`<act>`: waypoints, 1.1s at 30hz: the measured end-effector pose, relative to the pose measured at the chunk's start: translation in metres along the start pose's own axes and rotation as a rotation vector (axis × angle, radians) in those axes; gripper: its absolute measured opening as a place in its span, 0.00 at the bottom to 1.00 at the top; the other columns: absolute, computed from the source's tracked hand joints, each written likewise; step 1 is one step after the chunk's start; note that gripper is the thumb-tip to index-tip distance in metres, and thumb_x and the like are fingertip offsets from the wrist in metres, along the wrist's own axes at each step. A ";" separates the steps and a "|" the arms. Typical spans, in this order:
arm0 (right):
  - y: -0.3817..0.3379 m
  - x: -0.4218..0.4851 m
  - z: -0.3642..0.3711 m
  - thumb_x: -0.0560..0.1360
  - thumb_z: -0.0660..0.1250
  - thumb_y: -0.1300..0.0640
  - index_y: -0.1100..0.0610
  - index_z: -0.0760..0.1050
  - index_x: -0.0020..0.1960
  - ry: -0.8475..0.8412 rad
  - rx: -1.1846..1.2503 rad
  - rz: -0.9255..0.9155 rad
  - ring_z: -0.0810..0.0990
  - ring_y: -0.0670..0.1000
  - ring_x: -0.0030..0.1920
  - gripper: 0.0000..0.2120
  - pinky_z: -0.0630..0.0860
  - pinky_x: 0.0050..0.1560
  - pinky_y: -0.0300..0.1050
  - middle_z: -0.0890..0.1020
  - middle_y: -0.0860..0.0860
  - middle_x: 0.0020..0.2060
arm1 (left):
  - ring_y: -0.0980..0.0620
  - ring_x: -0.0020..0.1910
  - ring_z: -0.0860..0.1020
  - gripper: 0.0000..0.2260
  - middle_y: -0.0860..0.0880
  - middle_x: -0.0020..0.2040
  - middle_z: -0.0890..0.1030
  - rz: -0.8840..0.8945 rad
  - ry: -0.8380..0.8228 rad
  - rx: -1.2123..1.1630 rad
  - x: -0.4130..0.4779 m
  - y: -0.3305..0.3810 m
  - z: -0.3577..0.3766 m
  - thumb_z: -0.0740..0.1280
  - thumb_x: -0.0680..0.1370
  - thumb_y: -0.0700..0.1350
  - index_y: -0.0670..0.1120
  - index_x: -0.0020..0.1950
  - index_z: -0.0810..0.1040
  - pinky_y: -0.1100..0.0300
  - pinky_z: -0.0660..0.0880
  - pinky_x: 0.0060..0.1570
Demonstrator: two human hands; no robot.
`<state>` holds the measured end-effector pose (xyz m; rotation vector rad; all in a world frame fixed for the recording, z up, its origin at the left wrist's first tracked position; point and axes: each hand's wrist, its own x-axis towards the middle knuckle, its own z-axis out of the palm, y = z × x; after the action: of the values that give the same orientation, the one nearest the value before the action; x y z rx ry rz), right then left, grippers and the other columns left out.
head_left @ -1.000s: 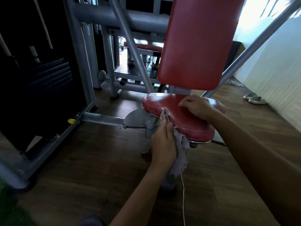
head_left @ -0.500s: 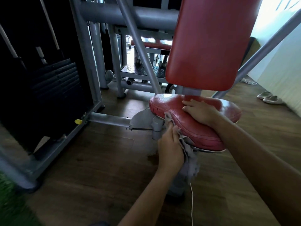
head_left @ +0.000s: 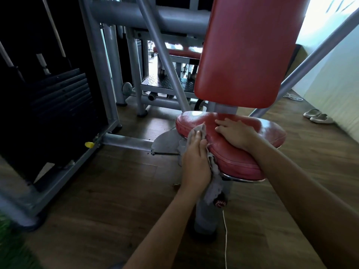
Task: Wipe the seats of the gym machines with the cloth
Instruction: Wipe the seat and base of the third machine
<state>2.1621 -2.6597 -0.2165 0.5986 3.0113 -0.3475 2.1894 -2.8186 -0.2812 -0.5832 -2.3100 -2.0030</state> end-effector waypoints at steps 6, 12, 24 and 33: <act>-0.002 -0.001 -0.002 0.83 0.51 0.42 0.40 0.59 0.78 -0.026 -0.025 -0.004 0.54 0.64 0.79 0.24 0.50 0.78 0.61 0.54 0.51 0.81 | 0.52 0.81 0.48 0.22 0.47 0.82 0.53 -0.029 0.048 0.093 0.044 -0.009 -0.005 0.53 0.86 0.47 0.49 0.81 0.58 0.50 0.55 0.78; -0.006 -0.006 -0.004 0.83 0.51 0.44 0.42 0.58 0.79 -0.018 -0.034 -0.005 0.55 0.64 0.78 0.24 0.51 0.77 0.61 0.54 0.52 0.81 | 0.58 0.77 0.57 0.21 0.52 0.80 0.58 -0.026 -0.010 0.062 0.003 0.004 -0.002 0.52 0.86 0.49 0.45 0.79 0.60 0.68 0.54 0.69; -0.013 -0.008 -0.021 0.83 0.57 0.54 0.53 0.72 0.72 -0.044 0.092 -0.120 0.66 0.57 0.74 0.19 0.60 0.74 0.50 0.69 0.54 0.75 | 0.50 0.80 0.54 0.21 0.46 0.81 0.55 0.002 -0.001 0.083 0.025 -0.009 0.000 0.54 0.86 0.47 0.44 0.78 0.63 0.62 0.52 0.74; -0.023 0.013 -0.005 0.83 0.47 0.38 0.41 0.52 0.80 -0.079 -0.083 -0.061 0.49 0.68 0.79 0.27 0.47 0.74 0.71 0.49 0.43 0.81 | 0.47 0.81 0.48 0.24 0.44 0.82 0.51 0.022 0.003 0.209 0.068 -0.031 -0.009 0.53 0.86 0.47 0.43 0.82 0.53 0.61 0.45 0.76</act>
<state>2.1413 -2.6741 -0.2081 0.4758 2.9560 -0.2415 2.1154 -2.8125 -0.2919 -0.5873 -2.4571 -1.7216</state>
